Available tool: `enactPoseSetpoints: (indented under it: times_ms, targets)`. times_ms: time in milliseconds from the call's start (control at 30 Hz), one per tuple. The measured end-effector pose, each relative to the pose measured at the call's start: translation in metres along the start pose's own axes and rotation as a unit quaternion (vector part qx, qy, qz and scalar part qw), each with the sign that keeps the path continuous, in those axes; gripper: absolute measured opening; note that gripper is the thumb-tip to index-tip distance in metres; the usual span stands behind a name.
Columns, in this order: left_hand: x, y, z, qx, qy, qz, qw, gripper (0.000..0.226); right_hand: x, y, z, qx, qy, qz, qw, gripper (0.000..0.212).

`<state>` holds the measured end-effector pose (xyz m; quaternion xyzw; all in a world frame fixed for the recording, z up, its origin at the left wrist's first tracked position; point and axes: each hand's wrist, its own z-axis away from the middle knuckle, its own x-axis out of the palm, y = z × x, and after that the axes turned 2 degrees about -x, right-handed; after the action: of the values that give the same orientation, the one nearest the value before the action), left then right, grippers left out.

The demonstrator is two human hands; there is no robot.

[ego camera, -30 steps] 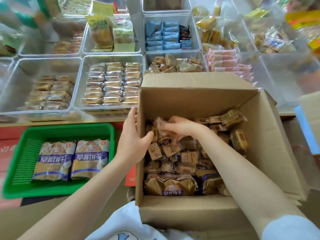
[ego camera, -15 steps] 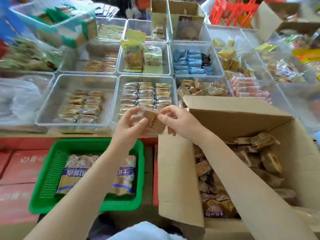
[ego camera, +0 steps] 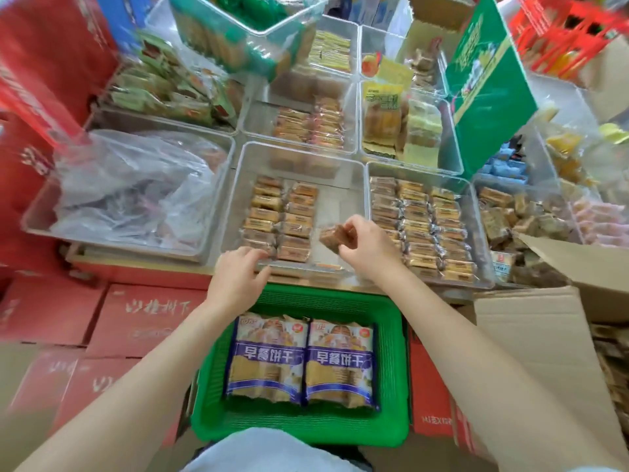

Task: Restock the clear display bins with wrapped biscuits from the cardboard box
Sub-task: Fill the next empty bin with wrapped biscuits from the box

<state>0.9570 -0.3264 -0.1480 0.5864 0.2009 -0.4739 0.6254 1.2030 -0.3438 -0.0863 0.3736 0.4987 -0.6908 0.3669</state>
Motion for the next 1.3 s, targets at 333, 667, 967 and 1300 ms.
enactPoseSetpoints:
  times_ms: [333,667,967,1300]
  targets:
    - [0.016,-0.049,-0.033,0.12,-0.03,-0.135,0.983,0.045,0.071,0.0,-0.069,0.01,-0.133,0.297,0.945,0.026]
    - [0.028,-0.057,-0.032,0.153,0.04,-0.143,0.977,0.037,0.095,0.011,-0.088,0.106,-0.187,0.162,0.963,0.016]
    - [0.023,-0.05,-0.03,0.105,-0.009,-0.142,0.984,0.037,0.062,-0.002,-0.05,0.12,-0.141,0.034,0.982,0.036]
    - [0.028,0.093,0.042,0.095,-0.073,0.029,0.992,0.025,-0.041,0.053,0.086,0.026,0.074,-0.093,0.993,0.022]
